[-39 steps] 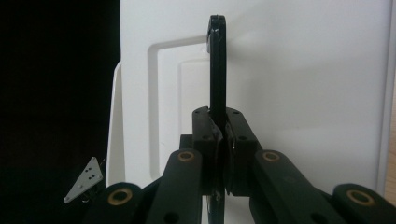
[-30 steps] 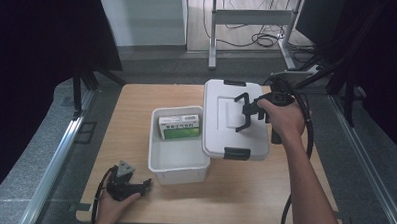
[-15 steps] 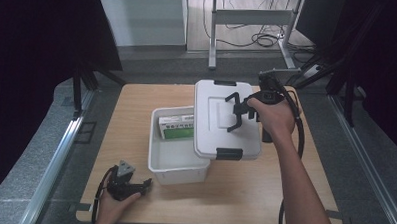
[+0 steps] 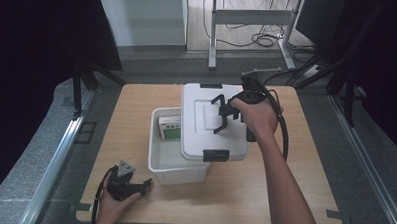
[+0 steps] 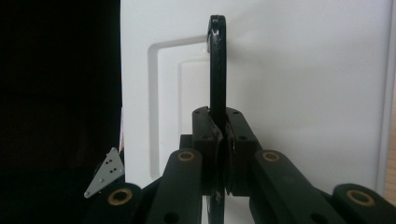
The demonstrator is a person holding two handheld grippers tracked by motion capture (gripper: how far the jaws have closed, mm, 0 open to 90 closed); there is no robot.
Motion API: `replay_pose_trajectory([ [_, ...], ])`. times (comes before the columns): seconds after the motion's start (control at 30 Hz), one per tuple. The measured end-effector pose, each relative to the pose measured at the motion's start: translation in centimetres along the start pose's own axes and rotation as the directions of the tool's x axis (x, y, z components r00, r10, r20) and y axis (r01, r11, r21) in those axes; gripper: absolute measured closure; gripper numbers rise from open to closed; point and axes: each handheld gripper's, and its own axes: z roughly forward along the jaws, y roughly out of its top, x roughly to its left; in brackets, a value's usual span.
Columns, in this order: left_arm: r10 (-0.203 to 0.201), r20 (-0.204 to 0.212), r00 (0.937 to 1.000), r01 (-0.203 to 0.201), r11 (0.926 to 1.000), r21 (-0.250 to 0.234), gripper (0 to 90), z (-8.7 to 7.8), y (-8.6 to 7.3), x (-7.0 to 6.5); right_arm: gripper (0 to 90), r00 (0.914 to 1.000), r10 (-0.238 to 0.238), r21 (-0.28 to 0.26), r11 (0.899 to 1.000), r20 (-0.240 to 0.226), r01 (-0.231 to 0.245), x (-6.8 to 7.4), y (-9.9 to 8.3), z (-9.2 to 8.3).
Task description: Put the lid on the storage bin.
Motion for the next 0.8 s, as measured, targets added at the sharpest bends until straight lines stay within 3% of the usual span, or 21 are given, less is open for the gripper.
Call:
replay_pose_trajectory([
  [0.5, 0.001, 0.001, 1.0000, -0.001, 1.0000, 0.001, 13.0, 0.0, 0.0, 0.0, 84.9, 0.9996, -0.017, 0.040, 0.999, -0.023, 0.018, 3.2, -0.4, 3.0],
  [0.8, 0.001, 0.001, 1.0000, -0.001, 1.0000, 0.001, 13.0, 0.0, 0.0, 0.0, 84.9, 0.9996, -0.010, 0.063, 0.998, -0.025, 0.011, 4.2, -0.6, 4.3],
])
